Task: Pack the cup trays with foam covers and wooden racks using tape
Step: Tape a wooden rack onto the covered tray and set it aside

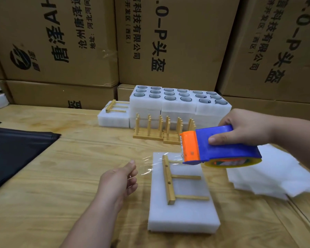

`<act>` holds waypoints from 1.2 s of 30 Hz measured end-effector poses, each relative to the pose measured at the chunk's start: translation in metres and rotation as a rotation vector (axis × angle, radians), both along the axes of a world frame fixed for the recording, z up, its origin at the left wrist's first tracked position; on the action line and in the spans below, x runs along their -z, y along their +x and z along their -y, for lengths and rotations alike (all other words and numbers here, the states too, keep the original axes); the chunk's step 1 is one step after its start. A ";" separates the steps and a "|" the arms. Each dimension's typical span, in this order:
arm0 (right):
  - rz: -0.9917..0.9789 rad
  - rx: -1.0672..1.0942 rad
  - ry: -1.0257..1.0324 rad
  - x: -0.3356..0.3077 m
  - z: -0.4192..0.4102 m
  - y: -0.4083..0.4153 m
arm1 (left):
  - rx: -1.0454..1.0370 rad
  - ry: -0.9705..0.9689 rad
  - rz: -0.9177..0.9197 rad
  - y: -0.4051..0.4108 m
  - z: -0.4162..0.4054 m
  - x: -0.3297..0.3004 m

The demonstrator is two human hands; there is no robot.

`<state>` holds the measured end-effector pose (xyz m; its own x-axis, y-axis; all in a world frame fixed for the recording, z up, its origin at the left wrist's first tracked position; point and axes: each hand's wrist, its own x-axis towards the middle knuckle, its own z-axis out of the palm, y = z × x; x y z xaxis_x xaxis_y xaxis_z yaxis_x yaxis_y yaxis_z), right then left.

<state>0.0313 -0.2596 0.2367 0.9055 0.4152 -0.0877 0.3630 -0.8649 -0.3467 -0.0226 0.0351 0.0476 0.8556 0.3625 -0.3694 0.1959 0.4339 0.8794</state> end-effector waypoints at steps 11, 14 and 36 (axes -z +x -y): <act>-0.039 -0.013 -0.075 0.007 -0.004 0.019 | 0.033 0.055 -0.125 0.004 0.009 0.030; -0.065 -0.014 -0.069 0.010 -0.003 0.022 | 0.061 0.125 -0.134 0.002 0.010 0.032; -0.109 -0.008 -0.009 0.024 0.002 0.022 | 0.259 1.091 -0.175 -0.006 0.028 0.035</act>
<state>0.0532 -0.2615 0.2129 0.8869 0.4212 -0.1897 0.3304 -0.8654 -0.3767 -0.0282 0.0071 0.0126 0.9192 0.3841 -0.0869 0.3260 -0.6185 0.7150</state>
